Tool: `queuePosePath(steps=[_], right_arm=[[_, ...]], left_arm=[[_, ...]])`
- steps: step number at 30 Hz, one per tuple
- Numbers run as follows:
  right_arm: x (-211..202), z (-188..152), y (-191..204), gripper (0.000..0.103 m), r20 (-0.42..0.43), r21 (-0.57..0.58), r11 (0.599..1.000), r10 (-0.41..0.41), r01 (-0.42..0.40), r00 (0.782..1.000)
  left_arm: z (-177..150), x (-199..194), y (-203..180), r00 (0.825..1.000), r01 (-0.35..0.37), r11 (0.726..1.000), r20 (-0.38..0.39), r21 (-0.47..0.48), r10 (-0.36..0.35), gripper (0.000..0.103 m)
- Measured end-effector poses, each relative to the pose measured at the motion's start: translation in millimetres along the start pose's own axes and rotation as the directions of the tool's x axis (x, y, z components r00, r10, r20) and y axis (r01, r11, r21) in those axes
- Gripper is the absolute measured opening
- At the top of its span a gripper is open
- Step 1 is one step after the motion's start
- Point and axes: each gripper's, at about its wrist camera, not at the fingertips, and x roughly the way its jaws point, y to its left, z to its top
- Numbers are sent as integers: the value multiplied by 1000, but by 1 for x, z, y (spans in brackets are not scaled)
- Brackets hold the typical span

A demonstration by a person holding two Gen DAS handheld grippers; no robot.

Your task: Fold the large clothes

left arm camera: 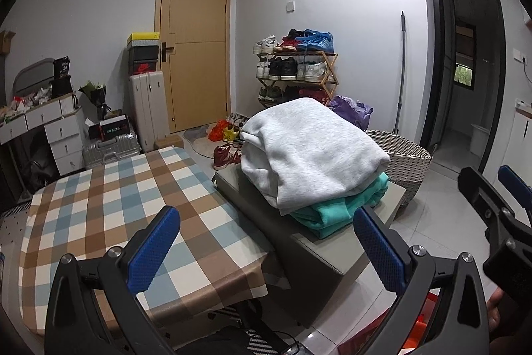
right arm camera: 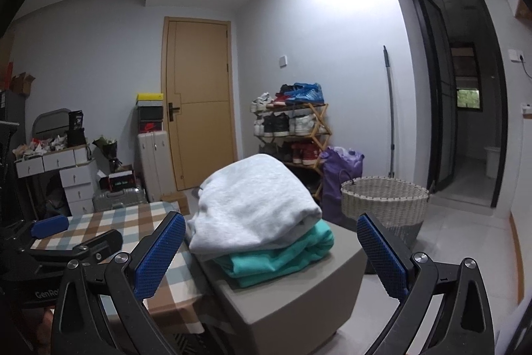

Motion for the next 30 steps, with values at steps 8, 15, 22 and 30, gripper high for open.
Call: queuePosePath(steps=[8, 15, 22, 30], right_arm=[[-1, 4, 2, 103, -18, -1, 1000, 1, -1, 1000], [-2, 6, 0, 103, -10, 1, 1000, -1, 1, 1000], [0, 6, -2, 103, -15, 8, 1000, -3, 3, 1000], [-3, 5, -1, 103, -5, 5, 1000, -3, 3, 1000]], left_arm=[[8, -7, -1, 1000, 4, 1000, 1, 1, -4, 102], [10, -9, 0, 1000, -5, 1000, 9, 8, 5, 102], [9, -8, 0, 1000, -6, 1000, 13, 10, 6, 102], [9, -5, -1, 1000, -21, 1000, 8, -2, 21, 102]])
